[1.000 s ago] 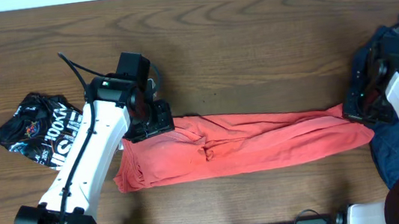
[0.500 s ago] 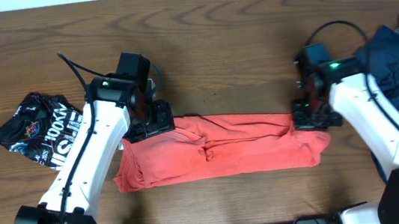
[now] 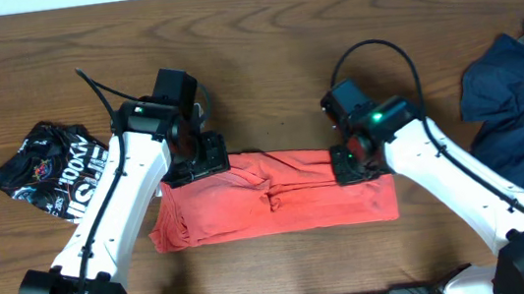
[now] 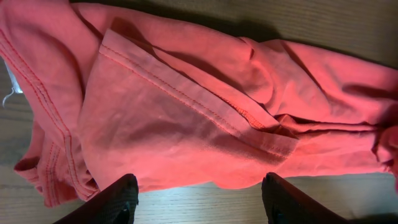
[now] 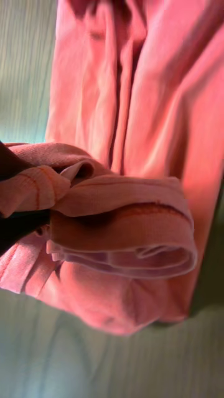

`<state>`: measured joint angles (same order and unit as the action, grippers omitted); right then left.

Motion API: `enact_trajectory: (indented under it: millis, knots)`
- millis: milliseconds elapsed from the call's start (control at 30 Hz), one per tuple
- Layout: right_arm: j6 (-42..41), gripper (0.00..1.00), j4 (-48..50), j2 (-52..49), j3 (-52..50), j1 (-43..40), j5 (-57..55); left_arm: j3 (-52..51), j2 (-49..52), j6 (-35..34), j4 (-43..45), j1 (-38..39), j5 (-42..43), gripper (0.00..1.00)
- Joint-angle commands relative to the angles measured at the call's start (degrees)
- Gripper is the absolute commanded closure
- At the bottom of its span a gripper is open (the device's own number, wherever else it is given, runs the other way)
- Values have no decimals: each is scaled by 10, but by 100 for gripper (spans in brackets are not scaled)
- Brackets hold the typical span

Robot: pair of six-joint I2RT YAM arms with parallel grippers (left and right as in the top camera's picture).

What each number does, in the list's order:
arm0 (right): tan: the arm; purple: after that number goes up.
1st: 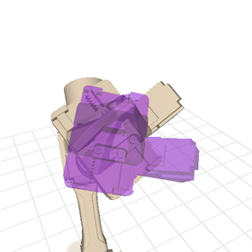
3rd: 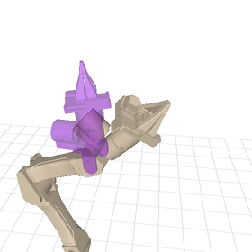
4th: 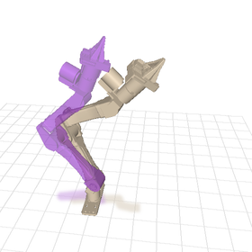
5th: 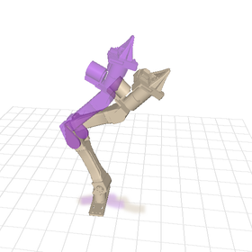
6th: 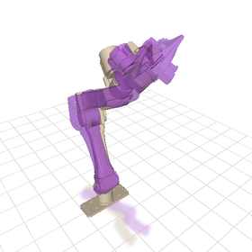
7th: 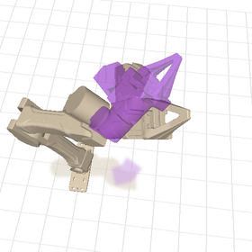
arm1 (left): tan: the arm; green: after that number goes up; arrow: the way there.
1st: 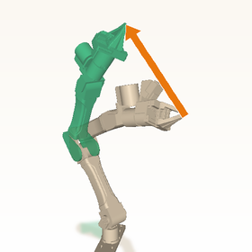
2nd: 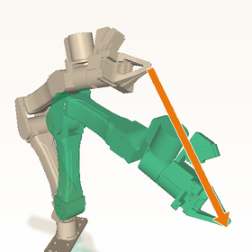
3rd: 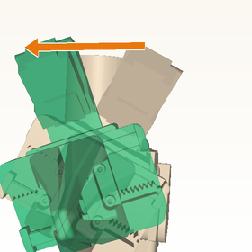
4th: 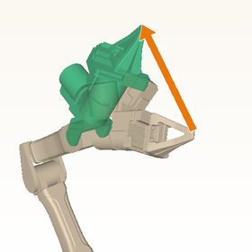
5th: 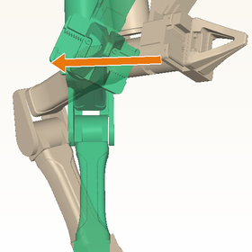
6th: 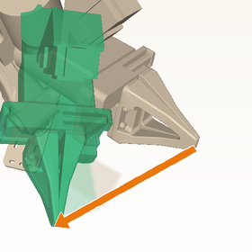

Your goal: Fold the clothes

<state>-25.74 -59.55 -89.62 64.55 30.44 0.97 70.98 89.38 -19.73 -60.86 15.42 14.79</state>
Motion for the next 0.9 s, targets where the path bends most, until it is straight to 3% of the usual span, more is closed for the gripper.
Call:
enact_trajectory:
  millis: [0,600,700,867]
  knots:
    - [-17,92,19,-5,5,24,31,1,2,-5,-2,0,-5,34]
    - [1,72,109,-17,5,97,69,1,2,-5,-2,0,-6,34]
    - [-4,60,90,-17,5,94,25,1,2,-5,-2,0,-6,34]
    - [-69,56,18,-17,5,72,-103,-4,2,-5,-2,0,-6,33]
